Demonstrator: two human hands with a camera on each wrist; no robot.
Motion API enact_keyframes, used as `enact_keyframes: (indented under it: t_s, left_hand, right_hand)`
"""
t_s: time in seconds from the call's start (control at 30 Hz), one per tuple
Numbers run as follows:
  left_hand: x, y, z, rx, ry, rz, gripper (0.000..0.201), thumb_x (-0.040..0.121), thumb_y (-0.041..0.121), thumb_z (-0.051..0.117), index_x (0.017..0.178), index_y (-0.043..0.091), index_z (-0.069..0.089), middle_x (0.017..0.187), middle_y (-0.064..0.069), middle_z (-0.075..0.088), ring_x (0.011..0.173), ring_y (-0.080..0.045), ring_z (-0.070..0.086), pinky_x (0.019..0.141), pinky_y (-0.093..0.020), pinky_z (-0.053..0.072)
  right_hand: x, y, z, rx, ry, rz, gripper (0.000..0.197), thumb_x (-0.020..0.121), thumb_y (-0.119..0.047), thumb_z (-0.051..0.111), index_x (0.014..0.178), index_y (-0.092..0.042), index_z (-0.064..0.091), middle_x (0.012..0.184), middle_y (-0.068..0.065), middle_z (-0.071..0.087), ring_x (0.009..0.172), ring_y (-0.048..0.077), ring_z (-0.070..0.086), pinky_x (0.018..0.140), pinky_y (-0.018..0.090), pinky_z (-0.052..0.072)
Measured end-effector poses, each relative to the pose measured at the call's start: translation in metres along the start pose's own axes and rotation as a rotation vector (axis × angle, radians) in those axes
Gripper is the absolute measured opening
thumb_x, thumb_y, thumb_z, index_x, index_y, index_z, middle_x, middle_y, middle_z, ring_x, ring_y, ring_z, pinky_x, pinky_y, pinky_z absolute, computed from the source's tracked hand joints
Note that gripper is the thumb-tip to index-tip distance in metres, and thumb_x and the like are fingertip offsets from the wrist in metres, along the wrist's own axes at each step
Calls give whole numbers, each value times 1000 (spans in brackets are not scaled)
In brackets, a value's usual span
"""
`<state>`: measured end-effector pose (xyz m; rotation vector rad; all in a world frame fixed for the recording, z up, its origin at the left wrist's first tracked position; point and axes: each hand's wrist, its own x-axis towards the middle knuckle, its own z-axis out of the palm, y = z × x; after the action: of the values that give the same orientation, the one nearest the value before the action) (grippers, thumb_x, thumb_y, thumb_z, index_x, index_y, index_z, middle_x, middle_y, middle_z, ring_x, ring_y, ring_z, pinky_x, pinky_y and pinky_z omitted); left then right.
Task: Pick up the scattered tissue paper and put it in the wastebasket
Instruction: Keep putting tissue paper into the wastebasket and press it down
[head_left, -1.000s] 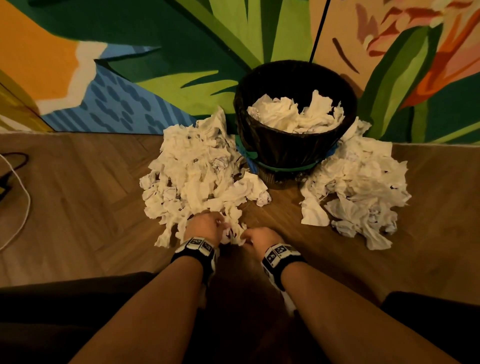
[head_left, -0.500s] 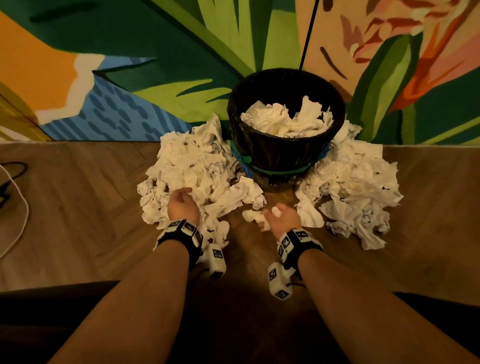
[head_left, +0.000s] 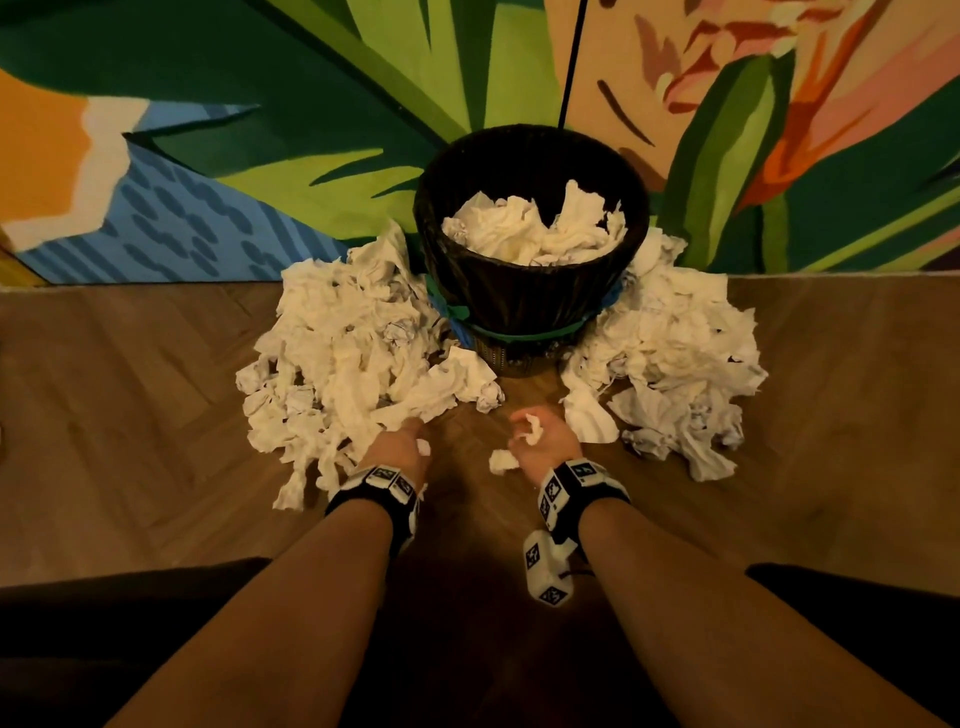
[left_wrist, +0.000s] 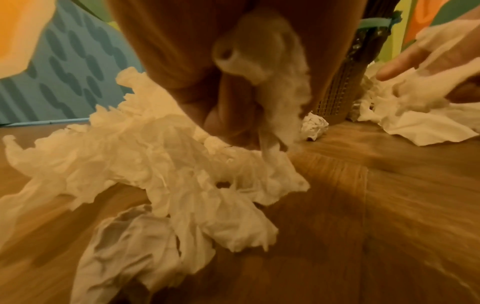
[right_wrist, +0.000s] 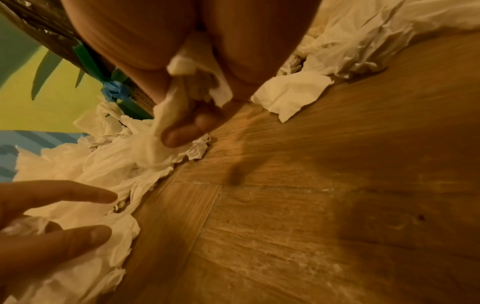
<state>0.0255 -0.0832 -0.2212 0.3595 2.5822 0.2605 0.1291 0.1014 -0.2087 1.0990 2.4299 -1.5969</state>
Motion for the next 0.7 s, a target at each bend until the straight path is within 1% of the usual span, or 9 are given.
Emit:
enact_keyframes:
  t_s: [0.07, 0.2, 0.3, 0.4, 0.47, 0.53, 0.57, 0.63, 0.7]
  left_hand:
    - [4, 1, 3, 55, -20, -38, 54, 97, 28, 53, 148, 25, 35, 126, -16, 57, 112, -34, 60, 84, -37, 48]
    - [4, 9, 7, 168, -28, -31, 36, 98, 31, 53, 130, 15, 57, 118, -14, 63, 110, -30, 61, 87, -36, 51]
    - [0, 19, -1, 99, 19, 70, 33, 96, 31, 56, 124, 15, 60, 119, -12, 64, 110, -29, 60, 88, -35, 50]
    - [-9, 40, -25, -121, 108, 233, 30, 90, 33, 60, 115, 15, 60, 106, -11, 64, 99, -30, 61, 77, -29, 45]
    - [-16, 58, -49, -319, 254, 308, 27, 88, 29, 62, 107, 10, 63, 100, -11, 63, 94, -28, 62, 77, -30, 46]
    - [-24, 76, -79, -604, 505, 364, 12, 85, 26, 59, 84, 14, 62, 78, -5, 59, 70, -12, 57, 64, -29, 49]
    - [-26, 84, -96, -766, 637, 376, 11, 83, 26, 56, 74, 20, 55, 64, 3, 49, 55, -1, 46, 53, -23, 42]
    - [-27, 99, -139, -1000, 842, 394, 19, 81, 24, 51, 65, 27, 40, 58, 14, 30, 44, 2, 32, 44, -10, 28]
    - [-24, 113, -181, -1028, 941, 441, 27, 81, 21, 49, 65, 31, 29, 60, 14, 22, 44, 1, 27, 42, -10, 23]
  right_hand:
    - [0, 1, -1, -51, -5, -9, 26, 93, -7, 57, 108, -25, 67, 110, 3, 68, 101, 21, 63, 90, 35, 53]
    - [1, 1, -5, -8, -33, 47, 27, 90, -1, 61, 101, -25, 69, 108, 5, 69, 88, 18, 66, 71, 30, 58]
    - [1, -7, -13, -33, 3, 26, 14, 97, -21, 56, 101, -25, 70, 105, 5, 68, 86, 19, 63, 73, 34, 55]
    - [2, -23, -37, -71, 84, 31, 37, 92, -48, 61, 107, -15, 69, 101, 9, 71, 88, 22, 61, 75, 27, 44]
    - [8, -41, -62, -60, 143, 30, 40, 84, -55, 66, 90, -15, 68, 88, 9, 71, 84, 27, 65, 73, 32, 50]
    - [12, -61, -89, -8, 222, 31, 33, 80, -53, 72, 85, -23, 61, 80, 8, 72, 72, 25, 66, 67, 38, 57]
    - [15, -70, -103, 49, 268, 13, 31, 79, -49, 74, 87, -23, 60, 73, 6, 72, 62, 19, 65, 59, 36, 57]
    - [20, -91, -133, 108, 374, -75, 29, 81, -44, 75, 80, -19, 60, 58, -2, 66, 42, 6, 57, 45, 24, 47]
    - [22, -116, -161, 81, 451, -153, 31, 82, -46, 73, 76, -19, 58, 63, 1, 62, 44, 9, 57, 42, 22, 43]
